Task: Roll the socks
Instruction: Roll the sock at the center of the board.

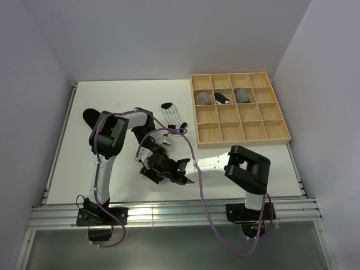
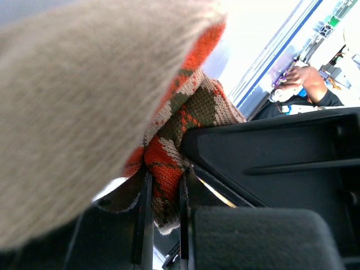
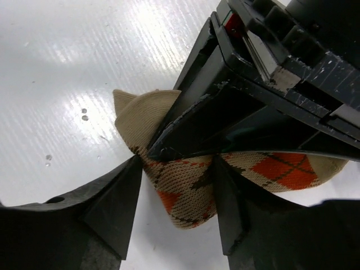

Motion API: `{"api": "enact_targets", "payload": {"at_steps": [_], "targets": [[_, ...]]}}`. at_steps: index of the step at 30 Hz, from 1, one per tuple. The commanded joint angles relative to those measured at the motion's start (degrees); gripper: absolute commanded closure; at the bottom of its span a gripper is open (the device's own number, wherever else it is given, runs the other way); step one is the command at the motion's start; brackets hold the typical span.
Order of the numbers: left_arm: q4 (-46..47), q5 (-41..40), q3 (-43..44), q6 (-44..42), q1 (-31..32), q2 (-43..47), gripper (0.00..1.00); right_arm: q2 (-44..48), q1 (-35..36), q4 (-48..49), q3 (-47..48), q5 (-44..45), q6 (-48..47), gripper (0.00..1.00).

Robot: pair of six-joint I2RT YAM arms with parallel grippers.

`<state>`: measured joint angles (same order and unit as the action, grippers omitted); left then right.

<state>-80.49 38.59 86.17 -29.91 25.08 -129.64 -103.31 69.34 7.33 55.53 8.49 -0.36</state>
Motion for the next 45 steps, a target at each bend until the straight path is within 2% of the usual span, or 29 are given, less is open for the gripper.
{"api": "enact_targets", "payload": {"at_steps": [1,4,6,9,14,18,23,29,35,40,45], "targets": [[2.00,-2.11,0.31,-1.90,-0.12,-0.35,0.85,-3.39,0.18,-1.18,0.90,0.29,0.10,0.42],[2.00,-1.06,0.31,-2.08,-0.47,0.35,0.80,-3.22,0.09,-0.48,-0.41,1.35,0.27,0.48],[2.00,0.42,0.31,-2.17,-0.91,1.14,0.75,-2.60,-0.43,0.92,-1.56,1.62,2.20,0.60],[1.91,2.71,0.75,-2.26,-2.14,2.63,0.69,-2.16,-1.14,3.12,-4.02,0.04,3.96,0.68],[3.05,7.55,2.42,-0.59,-4.77,5.10,0.66,-1.02,-3.42,7.60,-8.24,-4.26,7.56,0.71],[4.38,11.50,2.42,1.26,-7.23,7.73,0.65,0.73,-6.67,12.17,-11.75,-11.27,10.11,0.71],[9.44,14.23,0.14,4.75,-9.78,13.08,0.63,0.12,-10.71,12.44,-11.76,-17.89,11.43,0.71],[18.78,11.95,-4.52,10.04,-12.60,20.39,0.62,-3.04,-15.46,11.22,-9.57,-31.50,13.54,0.71],[28.53,5.99,-9.79,11.80,-13.04,30.39,0.63,-7.16,-18.19,2.96,-2.45,-37.22,13.54,0.71],[40.20,-4.37,-18.83,8.91,-12.86,39.89,0.62,-10.50,-21.78,-1.35,1.51,-45.83,15.04,0.71],[47.25,-10.80,-28.32,2.76,-11.29,48.60,0.57,-14.72,-24.78,-7.41,7.47,-52.60,15.04,0.70]]}}
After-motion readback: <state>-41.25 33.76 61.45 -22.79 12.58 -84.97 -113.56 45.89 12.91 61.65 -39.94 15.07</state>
